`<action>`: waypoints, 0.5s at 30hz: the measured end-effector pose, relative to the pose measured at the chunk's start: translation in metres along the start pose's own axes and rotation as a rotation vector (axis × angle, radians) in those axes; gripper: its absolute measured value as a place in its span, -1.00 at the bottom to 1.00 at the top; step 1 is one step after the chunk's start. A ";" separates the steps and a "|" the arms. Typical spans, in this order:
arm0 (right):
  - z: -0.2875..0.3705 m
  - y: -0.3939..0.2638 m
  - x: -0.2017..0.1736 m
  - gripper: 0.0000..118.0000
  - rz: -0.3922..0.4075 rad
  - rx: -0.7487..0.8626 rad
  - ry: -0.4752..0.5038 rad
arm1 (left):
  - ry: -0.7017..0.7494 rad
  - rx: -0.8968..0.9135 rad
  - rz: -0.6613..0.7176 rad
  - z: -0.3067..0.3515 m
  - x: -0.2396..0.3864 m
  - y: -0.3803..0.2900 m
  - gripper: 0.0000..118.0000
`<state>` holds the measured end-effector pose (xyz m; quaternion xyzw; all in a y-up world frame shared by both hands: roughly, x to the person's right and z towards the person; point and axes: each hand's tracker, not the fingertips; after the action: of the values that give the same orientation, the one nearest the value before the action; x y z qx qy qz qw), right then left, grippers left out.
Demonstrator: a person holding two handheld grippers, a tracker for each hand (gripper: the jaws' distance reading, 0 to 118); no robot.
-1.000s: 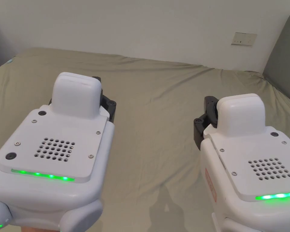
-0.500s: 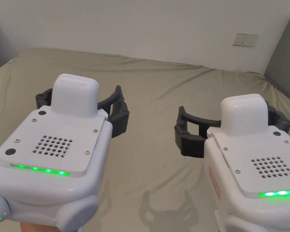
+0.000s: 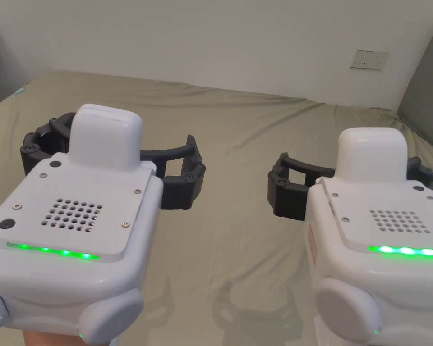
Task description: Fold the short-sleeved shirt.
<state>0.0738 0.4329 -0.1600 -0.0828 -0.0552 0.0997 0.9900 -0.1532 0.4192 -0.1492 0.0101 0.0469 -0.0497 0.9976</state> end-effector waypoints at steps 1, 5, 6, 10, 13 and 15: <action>-0.001 0.001 -0.001 0.99 0.000 -0.005 0.008 | -0.001 0.001 0.002 0.000 0.000 0.000 1.00; 0.000 0.004 0.004 0.98 -0.050 -0.038 0.063 | -0.006 0.003 -0.001 0.001 0.001 0.001 1.00; 0.001 0.005 0.005 0.99 -0.061 -0.043 0.073 | -0.005 0.004 -0.004 0.000 0.002 0.001 1.00; 0.002 0.009 0.009 0.98 -0.093 -0.052 0.106 | -0.008 0.004 -0.007 -0.001 0.002 0.001 1.00; 0.002 0.010 0.011 0.98 -0.103 -0.053 0.110 | -0.009 0.004 -0.008 -0.001 0.004 0.002 1.00; 0.001 0.011 0.012 0.98 -0.105 -0.055 0.110 | -0.011 0.004 -0.008 -0.002 0.004 0.002 1.00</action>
<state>0.0834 0.4460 -0.1594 -0.1121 -0.0075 0.0412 0.9928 -0.1489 0.4206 -0.1514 0.0115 0.0412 -0.0538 0.9976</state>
